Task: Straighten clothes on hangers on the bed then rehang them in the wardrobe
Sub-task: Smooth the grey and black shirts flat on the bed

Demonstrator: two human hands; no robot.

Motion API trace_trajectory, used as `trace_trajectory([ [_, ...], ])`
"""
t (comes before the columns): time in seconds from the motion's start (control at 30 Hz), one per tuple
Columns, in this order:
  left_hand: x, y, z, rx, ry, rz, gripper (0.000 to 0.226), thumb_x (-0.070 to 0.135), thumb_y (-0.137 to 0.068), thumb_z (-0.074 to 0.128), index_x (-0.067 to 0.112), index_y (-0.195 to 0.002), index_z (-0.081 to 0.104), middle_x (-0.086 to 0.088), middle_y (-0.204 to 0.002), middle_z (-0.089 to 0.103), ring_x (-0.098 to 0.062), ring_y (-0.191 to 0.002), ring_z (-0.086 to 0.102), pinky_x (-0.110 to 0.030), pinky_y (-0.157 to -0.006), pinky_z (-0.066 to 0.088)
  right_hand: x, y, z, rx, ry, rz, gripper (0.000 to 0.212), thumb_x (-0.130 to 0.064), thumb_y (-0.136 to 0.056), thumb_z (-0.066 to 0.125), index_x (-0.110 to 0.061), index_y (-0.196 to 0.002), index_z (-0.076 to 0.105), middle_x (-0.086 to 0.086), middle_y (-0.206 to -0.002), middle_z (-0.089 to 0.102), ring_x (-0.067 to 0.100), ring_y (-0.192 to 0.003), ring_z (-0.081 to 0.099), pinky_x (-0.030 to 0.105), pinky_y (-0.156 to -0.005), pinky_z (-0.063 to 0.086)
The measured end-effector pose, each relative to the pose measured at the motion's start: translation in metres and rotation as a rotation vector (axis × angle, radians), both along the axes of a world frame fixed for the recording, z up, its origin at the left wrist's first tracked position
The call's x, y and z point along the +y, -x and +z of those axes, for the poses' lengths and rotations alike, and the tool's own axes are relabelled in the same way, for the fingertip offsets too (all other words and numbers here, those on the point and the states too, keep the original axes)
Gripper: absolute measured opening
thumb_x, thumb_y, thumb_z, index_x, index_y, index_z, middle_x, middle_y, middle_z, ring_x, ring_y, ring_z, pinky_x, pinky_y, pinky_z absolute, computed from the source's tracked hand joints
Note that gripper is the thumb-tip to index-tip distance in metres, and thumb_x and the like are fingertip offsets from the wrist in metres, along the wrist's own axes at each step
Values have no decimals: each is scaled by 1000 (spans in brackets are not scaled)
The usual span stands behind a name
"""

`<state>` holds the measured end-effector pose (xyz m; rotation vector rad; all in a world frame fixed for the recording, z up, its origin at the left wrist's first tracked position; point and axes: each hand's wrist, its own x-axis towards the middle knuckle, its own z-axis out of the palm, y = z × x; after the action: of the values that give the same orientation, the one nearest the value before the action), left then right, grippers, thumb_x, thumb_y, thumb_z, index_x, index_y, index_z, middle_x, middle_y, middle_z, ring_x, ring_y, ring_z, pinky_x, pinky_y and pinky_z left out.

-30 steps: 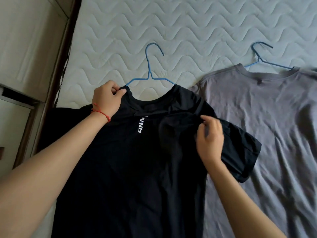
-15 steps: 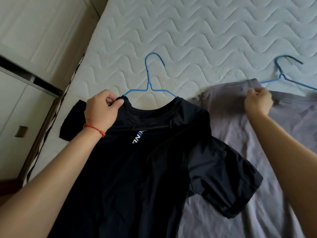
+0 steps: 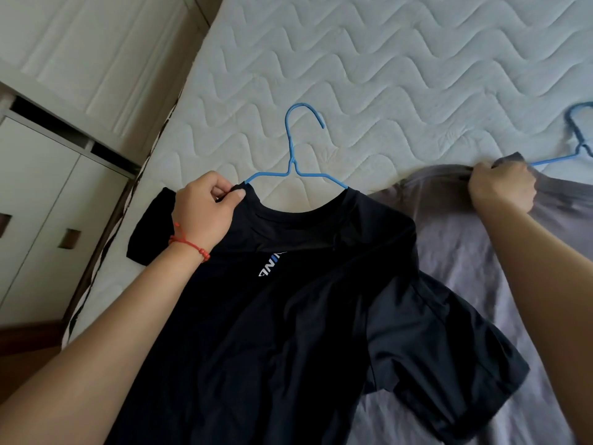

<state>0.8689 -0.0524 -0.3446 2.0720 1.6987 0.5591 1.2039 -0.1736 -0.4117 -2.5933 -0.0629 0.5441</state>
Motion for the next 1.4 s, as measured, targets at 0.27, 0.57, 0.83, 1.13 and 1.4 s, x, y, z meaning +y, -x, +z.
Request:
trace_trajectory([
  [0.27,-12,7,11,-46,28,-10,12,18,-78,69,7,-77,63,11,-60,51,-11,-58,49,-17,-58,40,-22,16,20,56,-85,50,34,-22,-89,46,-4,-116,56,20,-126,55,37,-118,50,39,-97,40],
  [0.57,-41,26,53,-81,21,-86,11,17,-76,71,8,-76,65,12,-60,52,-11,-60,50,-17,-59,40,-39,45,86,17,-212,-24,26,-22,-84,50,-5,-97,65,22,-113,63,36,-110,56,36,-91,44],
  [0.83,-59,99,132,-126,1,-41,12,18,-77,71,6,-78,70,-1,-65,59,-18,-67,55,-26,-69,41,-55,112,171,11,-374,-2,18,-23,-77,53,-15,-60,54,0,-42,57,7,-65,65,32,-86,51],
  [1.13,-86,245,242,-174,-9,46,15,17,-78,70,3,-81,71,-6,-75,63,-18,-74,54,-25,-72,38,-77,246,295,-46,-496,183,18,-21,-75,52,-10,-61,56,-1,-32,56,17,-56,63,36,-80,54],
  [1.4,-105,380,342,-355,64,177,16,19,-77,71,6,-71,67,-13,-74,62,-25,-77,57,-26,-72,39,-92,396,412,-199,-599,408,22,-18,-79,55,-6,-62,48,11,-61,50,22,-63,47,29,-61,34],
])
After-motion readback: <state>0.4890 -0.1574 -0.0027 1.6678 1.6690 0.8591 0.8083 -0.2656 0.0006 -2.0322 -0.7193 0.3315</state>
